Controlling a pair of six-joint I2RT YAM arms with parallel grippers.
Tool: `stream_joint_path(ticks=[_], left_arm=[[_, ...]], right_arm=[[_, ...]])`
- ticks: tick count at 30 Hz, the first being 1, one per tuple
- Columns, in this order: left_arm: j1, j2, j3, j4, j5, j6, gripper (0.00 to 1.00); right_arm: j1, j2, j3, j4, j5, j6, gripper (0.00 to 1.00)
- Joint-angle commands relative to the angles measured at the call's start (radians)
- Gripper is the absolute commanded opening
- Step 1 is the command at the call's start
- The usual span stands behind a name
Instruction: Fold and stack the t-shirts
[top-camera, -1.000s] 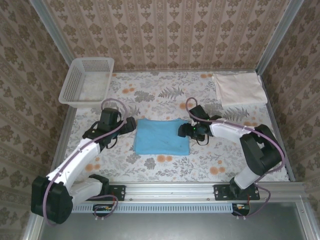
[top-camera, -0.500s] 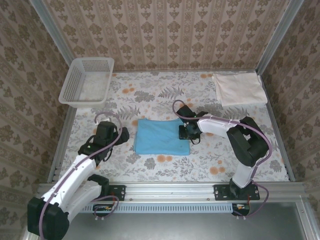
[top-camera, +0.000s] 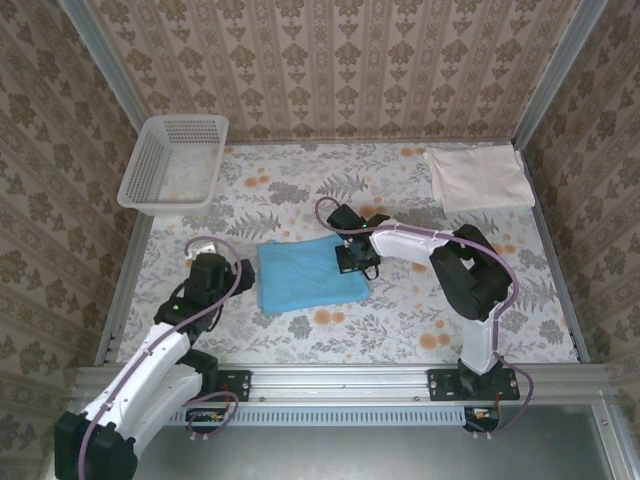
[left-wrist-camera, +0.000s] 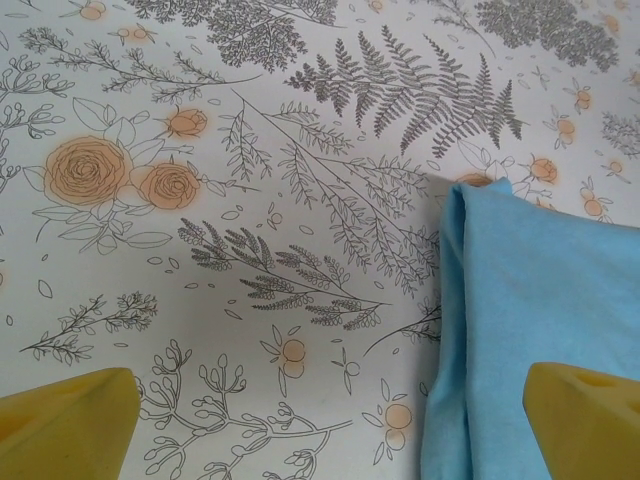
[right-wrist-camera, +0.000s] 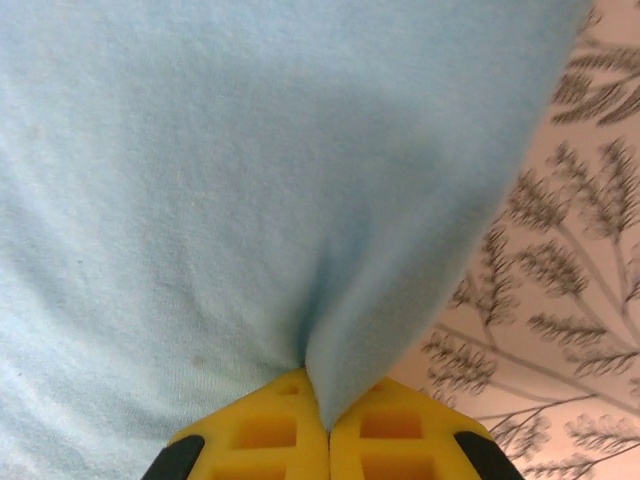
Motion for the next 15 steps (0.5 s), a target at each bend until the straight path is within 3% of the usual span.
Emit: stream_joint_path(ticks=[1,11,15], left_arm=[[0.008,-0.038,-0.021,0.01,-0.015,-0.017,1.0],[0.056,-0.095,-0.043,0.002,0.036,-0.027,1.0],[0.065,-0.108,-0.05,0.003,0.046,-0.031,1.0]], right_arm=[[-0.066,0.039,0.049,-0.087,0.136,-0.078,0.0],[-0.308,0.034,0.175,-0.009,0.297,-0.312,0.0],[-0.385,0.066,0.265,-0.02,0.282,-0.339,0.0]])
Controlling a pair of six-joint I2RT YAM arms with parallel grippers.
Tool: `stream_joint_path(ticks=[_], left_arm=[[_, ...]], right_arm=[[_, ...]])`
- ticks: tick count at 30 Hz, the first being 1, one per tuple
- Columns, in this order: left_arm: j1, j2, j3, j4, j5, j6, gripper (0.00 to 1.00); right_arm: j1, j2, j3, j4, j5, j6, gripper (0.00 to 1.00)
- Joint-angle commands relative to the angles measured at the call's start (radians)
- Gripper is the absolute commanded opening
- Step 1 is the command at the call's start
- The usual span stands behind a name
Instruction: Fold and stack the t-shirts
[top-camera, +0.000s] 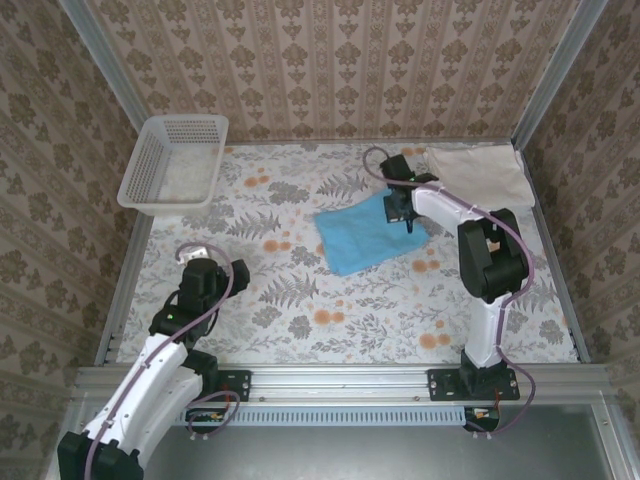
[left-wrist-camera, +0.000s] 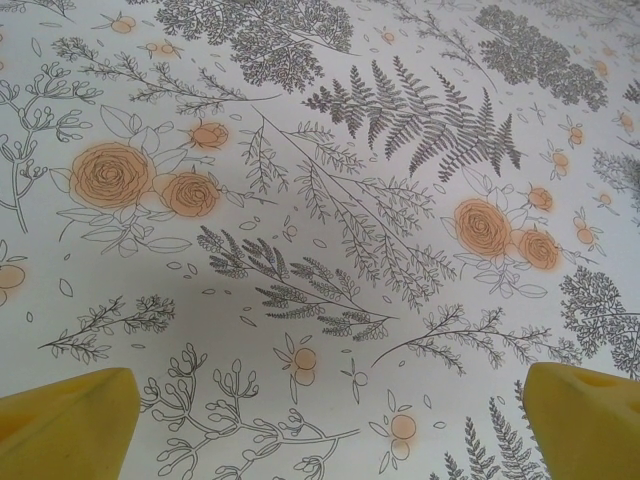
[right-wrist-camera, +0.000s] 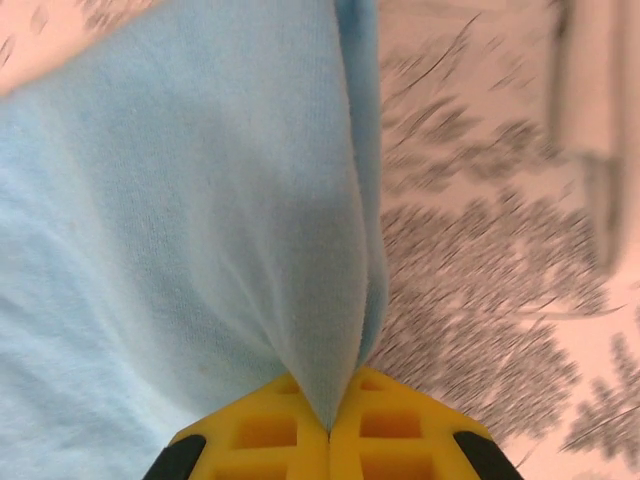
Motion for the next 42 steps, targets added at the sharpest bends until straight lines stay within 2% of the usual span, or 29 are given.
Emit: stream_joint_path(ticks=[1,4,9,19,29,42], left_arm=[[0.011,-0.023,-0.018,0.004,0.018,-0.023,1.0],[0.015,-0.033,-0.022,0.004,0.02,-0.027,1.0],[0.02,-0.045,-0.025,-0.003,0.012,-0.036,1.0],[0.029,-0.056,-0.031,-0.006,0.005,-0.048,1.0],[0.042,-0.056,-0.035,-0.003,0.008,-0.054,1.0],[0.048,-0.056,-0.04,0.003,0.009,-0.06,1.0]], right_arm=[[-0.028,0.031,0.074,0.008,0.072,-0.083,0.0],[-0.045,0.043,0.129,0.012,0.093,-0.123,0.0],[-0.069,0.06,0.244,-0.035,0.204,-0.166,0.0],[-0.124,0.029,0.339,-0.051,0.278,-0.269,0.0],[-0.182,-0.022,0.383,-0.049,0.285,-0.358,0.0],[-0.241,-0.051,0.46,-0.077,0.265,-0.364,0.0]])
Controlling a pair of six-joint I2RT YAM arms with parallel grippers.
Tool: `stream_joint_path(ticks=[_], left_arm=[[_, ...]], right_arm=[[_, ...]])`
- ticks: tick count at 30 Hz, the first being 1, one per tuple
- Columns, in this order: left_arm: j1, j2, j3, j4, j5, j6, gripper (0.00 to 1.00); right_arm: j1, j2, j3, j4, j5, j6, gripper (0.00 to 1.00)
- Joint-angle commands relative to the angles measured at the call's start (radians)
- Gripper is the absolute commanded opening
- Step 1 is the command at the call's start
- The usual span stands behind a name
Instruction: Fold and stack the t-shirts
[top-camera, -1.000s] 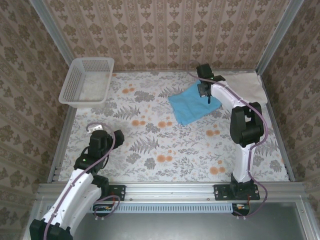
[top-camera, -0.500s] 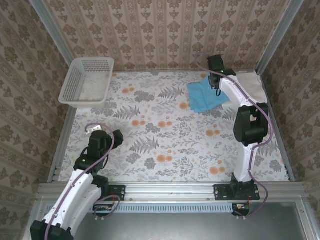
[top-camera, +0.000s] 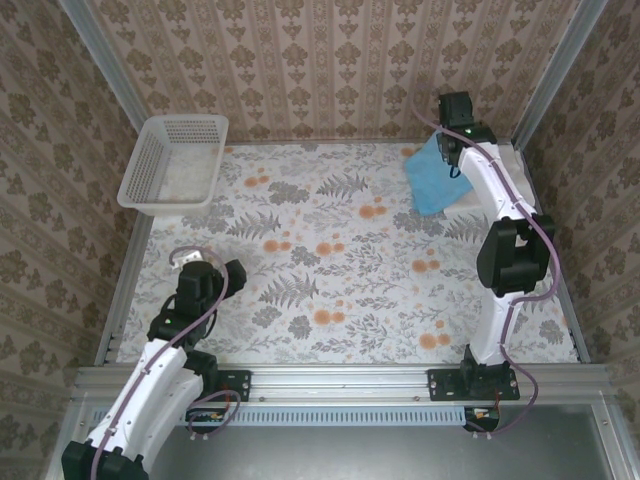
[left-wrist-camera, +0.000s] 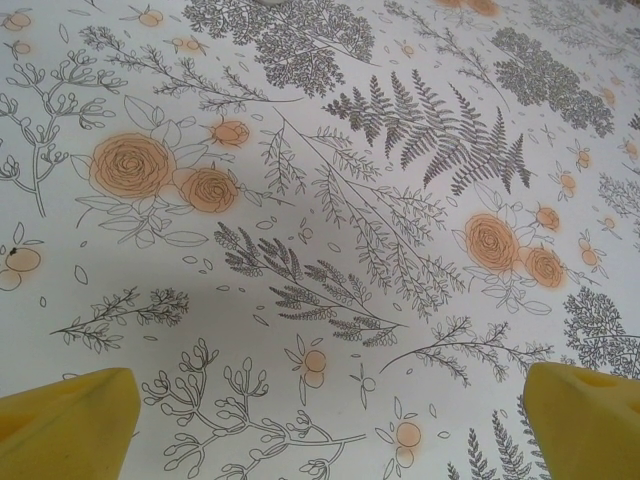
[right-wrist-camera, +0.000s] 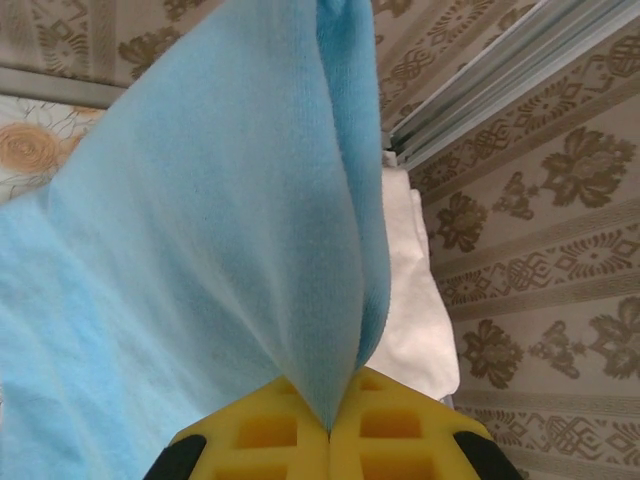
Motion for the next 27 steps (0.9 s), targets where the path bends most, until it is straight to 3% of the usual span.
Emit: stream_joint_path(ticks=[1,16,22,27], left_arm=[[0.01,-0.015,-0.015,0.005,-0.002,-0.018,1.0],[0.014,-0.013,-0.017,0.009,-0.002,-0.021,1.0],[0.016,-0.015,-0.019,0.008,-0.001,-0.021,1.0],[0.016,-0.016,-0.019,0.009,0.001,-0.02,1.0]], right_arm=[[-0.011,-0.042,0.055,-0.019,0.02,-0.01,0.0],[-0.079,0.017,0.127,-0.047,-0.007,-0.003,0.0],[-0.14,0.095,0.16,-0.06,-0.052,0.021,0.0],[-0.179,0.232,0.285,-0.096,-0.077,0.018,0.0]])
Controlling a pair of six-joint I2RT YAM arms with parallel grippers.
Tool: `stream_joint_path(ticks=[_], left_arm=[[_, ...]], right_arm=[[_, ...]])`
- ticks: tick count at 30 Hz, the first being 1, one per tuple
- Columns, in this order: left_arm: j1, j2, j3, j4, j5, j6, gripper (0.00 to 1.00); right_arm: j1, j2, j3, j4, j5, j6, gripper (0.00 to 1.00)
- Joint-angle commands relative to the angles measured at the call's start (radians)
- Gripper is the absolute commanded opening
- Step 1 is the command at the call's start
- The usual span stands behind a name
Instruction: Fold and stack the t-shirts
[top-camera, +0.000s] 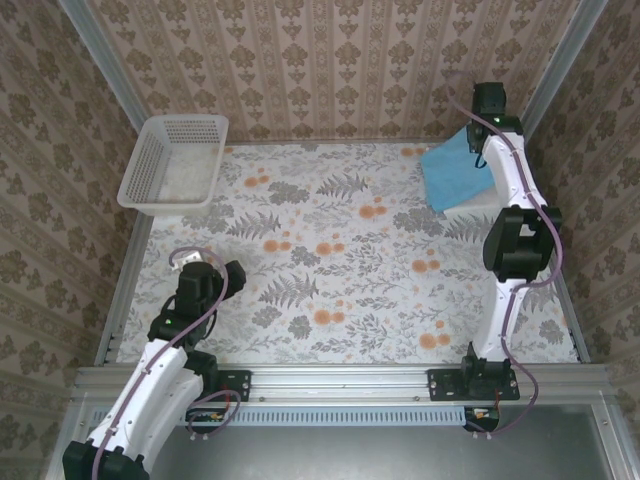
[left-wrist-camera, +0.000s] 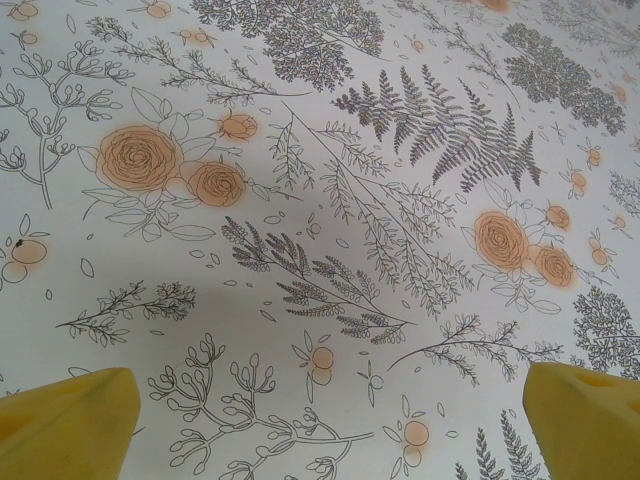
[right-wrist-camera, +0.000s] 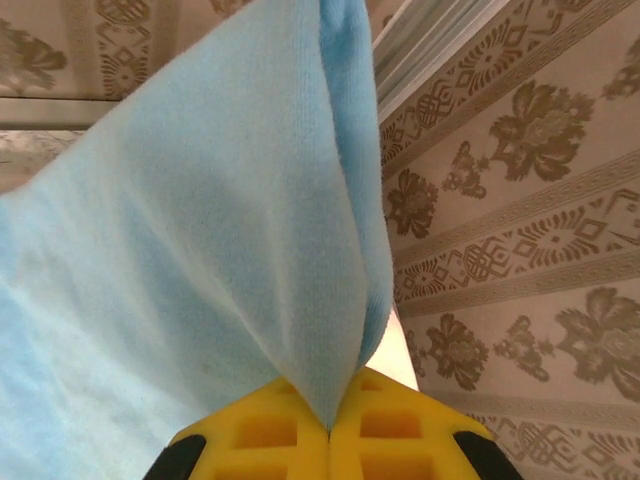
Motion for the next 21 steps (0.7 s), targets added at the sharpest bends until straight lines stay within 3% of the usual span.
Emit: stream_joint_path(ticks=[1,12,14,15,16,17,21], left_arm=[[0.009,-0.016,-0.012,0.009,0.002,-0.015,1.0],[0.011,-0.027,-0.017,0.016,0.008,-0.009,1.0],[0.011,-0.029,-0.018,0.016,0.007,-0.007,1.0],[0.012,-0.028,-0.017,0.016,0.009,-0.007,1.0],[0.011,-0.03,-0.017,0.017,0.01,-0.005,1.0],[0.011,-0.031,-0.017,0.017,0.01,-0.003,1.0],[0.011,-0.03,-0.015,0.02,0.016,0.007,1.0]], right_arm=[[-0.021,0.095,0.109,-0.048,-0.018,0.015,0.0],[-0.118,0.303,0.294,-0.104,0.02,0.05,0.02],[-0.126,0.332,0.316,-0.107,0.082,0.072,0.38],[-0.129,0.342,0.331,-0.114,0.104,0.084,0.49],[-0.129,0.348,0.35,-0.122,0.115,0.092,0.86],[-0.128,0.349,0.366,-0.131,0.13,0.106,0.99],[-0.128,0.342,0.479,-0.248,0.142,0.22,1.0]])
